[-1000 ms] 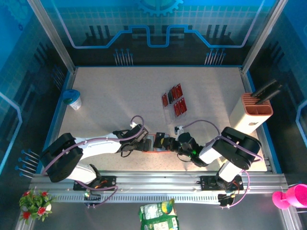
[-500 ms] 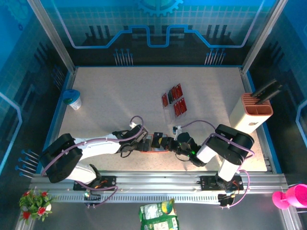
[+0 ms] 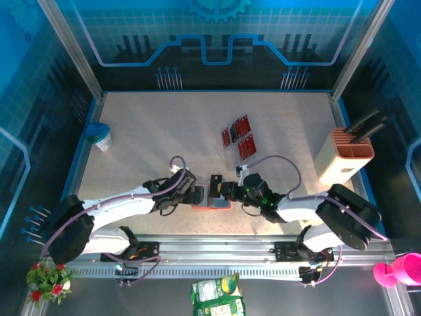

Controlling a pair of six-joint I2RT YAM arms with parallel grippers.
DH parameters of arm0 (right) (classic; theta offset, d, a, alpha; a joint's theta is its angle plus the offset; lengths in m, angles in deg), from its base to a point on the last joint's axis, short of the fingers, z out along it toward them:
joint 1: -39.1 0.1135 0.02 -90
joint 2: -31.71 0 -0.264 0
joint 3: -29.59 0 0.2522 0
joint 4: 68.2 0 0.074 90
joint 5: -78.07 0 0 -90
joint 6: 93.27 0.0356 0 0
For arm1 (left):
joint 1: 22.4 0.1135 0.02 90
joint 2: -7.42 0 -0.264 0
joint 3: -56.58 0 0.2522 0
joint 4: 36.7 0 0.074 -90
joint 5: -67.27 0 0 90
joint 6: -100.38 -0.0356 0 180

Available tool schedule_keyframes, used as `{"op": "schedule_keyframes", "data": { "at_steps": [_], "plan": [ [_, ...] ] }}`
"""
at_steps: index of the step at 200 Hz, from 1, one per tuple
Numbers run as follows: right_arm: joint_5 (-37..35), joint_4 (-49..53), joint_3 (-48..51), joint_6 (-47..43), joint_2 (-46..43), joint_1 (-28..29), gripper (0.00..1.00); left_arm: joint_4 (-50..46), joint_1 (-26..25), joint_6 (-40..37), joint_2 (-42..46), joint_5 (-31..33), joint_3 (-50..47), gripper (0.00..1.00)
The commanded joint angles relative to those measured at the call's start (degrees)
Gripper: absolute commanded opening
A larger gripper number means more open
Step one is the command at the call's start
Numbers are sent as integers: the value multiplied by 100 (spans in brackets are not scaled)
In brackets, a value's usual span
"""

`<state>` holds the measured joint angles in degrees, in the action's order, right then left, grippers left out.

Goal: Put the credit cards into the card holder

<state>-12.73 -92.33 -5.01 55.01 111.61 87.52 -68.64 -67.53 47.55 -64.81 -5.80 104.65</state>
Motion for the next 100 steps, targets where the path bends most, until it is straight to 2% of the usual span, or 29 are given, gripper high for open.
{"op": "schedule_keyframes", "data": {
  "at_steps": [1,31,100],
  "plan": [
    [45,978,-346,-466,-200,-77,0,-427,54,-30,141,105,291,99],
    [36,1213,-564,-603,-102,-127,0,-633,52,-158,97,188,391,99],
    [46,989,-659,-519,285,-176,0,-587,54,-191,-206,162,206,99]
  ]
}}
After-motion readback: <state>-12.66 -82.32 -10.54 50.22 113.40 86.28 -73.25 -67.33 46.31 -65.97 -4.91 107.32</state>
